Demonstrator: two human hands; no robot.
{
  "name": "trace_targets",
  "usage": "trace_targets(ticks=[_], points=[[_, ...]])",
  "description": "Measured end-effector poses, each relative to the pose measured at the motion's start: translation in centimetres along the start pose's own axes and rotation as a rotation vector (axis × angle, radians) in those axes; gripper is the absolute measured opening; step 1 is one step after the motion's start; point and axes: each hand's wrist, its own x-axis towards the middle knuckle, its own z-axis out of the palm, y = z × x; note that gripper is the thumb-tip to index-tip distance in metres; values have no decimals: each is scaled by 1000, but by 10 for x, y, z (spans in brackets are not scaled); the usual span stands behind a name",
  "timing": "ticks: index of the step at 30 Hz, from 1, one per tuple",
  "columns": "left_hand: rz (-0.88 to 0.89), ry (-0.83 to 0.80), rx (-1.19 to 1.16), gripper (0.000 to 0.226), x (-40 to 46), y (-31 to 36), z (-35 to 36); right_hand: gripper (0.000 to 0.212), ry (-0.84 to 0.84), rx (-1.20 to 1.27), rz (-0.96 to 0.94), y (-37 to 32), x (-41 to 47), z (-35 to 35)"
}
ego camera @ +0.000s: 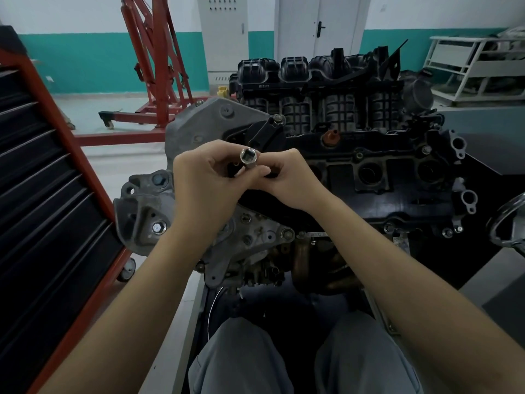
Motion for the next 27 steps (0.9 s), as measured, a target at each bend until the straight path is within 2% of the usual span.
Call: trace_targets(ticks=[3, 8, 12, 16, 19, 22, 24, 27], points=[[-16, 39, -36, 24, 1, 1, 1, 15, 18, 11, 0, 0, 0, 0], [-68, -98, -253, 33, 1, -4, -1, 30, -28, 2, -11, -3, 0, 0], [-52, -22, -147, 28, 0, -6, 2, 20, -16, 12, -3, -3, 0, -1], [-4, -34, -123, 31, -1, -5, 2, 27, -47, -4, -32, -8, -1, -2], [-19, -79, -197, 34, -1, -4, 2, 32, -88, -2, -6, -10, -3, -8], [-13, -84, -206, 31, -1, -2, 2, 28, -48, 17, 19, -13, -5, -9], [-1, -46, -150, 27, -1, -1, 3, 16, 4, 18, 31, -12, -5, -7], [5, 4, -133, 29, -1, 0, 5, 20, 52, 40, 43, -7, -7, -4]])
